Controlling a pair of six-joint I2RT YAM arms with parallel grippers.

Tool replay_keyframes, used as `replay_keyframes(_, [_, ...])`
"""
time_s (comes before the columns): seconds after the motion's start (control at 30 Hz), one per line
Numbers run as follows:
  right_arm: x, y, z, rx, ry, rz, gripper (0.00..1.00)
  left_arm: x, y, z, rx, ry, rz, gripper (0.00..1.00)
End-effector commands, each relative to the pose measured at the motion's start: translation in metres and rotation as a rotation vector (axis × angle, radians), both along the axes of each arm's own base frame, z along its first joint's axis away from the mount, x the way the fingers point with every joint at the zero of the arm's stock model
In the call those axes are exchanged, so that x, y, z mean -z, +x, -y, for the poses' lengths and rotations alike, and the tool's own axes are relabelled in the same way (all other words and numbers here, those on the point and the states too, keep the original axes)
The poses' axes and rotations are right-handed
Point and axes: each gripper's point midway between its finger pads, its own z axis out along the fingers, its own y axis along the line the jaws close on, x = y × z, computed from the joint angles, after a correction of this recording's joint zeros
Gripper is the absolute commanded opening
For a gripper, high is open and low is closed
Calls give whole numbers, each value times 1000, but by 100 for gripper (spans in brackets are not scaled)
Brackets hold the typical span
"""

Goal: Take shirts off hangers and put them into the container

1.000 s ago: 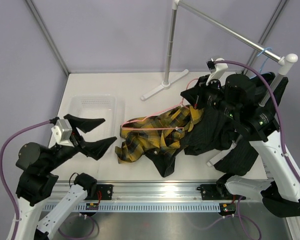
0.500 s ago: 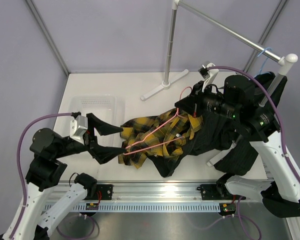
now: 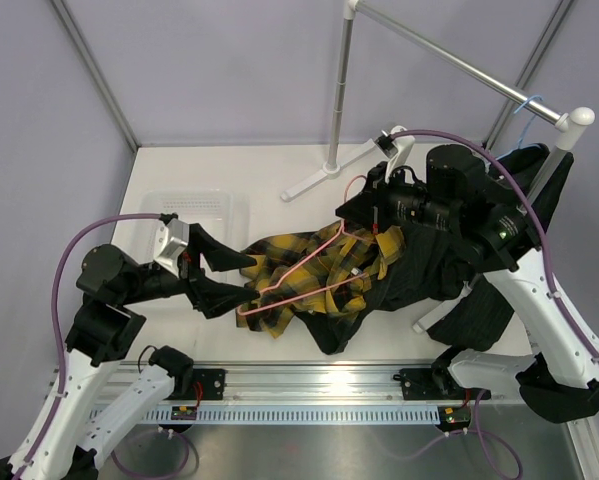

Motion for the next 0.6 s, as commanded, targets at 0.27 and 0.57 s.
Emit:
replay_keyframes(0.27, [-35,5,-15,8,49,67,0,13,20,0,-83,31,-36,61])
replay_keyframes(0.57, [-31,14,-24,68,13,54,0,23,30,-6,-157,64,-33,59])
